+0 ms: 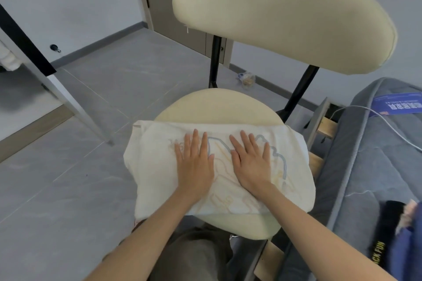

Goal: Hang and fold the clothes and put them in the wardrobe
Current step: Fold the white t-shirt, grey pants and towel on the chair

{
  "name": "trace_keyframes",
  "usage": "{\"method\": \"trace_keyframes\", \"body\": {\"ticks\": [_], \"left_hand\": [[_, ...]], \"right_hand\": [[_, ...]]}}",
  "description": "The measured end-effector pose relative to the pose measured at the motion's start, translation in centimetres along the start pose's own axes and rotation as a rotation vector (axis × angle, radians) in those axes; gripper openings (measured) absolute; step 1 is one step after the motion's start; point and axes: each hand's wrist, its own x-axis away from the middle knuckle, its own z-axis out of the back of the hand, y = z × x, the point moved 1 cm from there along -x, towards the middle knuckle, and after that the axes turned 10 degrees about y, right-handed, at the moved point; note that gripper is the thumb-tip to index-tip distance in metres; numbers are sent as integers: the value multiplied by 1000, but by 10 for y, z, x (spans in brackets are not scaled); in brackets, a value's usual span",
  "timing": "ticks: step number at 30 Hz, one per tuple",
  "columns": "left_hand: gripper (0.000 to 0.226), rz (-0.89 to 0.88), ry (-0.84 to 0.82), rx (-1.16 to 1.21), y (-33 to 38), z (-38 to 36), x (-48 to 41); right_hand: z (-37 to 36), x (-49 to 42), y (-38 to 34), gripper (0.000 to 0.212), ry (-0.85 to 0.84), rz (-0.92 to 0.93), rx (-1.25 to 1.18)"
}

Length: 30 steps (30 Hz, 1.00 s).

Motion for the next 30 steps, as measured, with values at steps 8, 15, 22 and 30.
{"method": "trace_keyframes", "body": {"ticks": [8, 15, 22, 30], "left_hand": [[62, 17, -2, -102, -21, -9, 7], [62, 131, -8, -91, -41, 1, 14], [56, 219, -48, -75, -50, 11, 23], [61, 198, -192, -53, -69, 35, 38]], "right_hand": [[12, -11, 80, 56, -54, -380, -135], [19, -10, 79, 55, -64, -499, -157], [16, 59, -17, 56, -48, 120, -58], [27, 66, 17, 62, -194, 104, -17]]}}
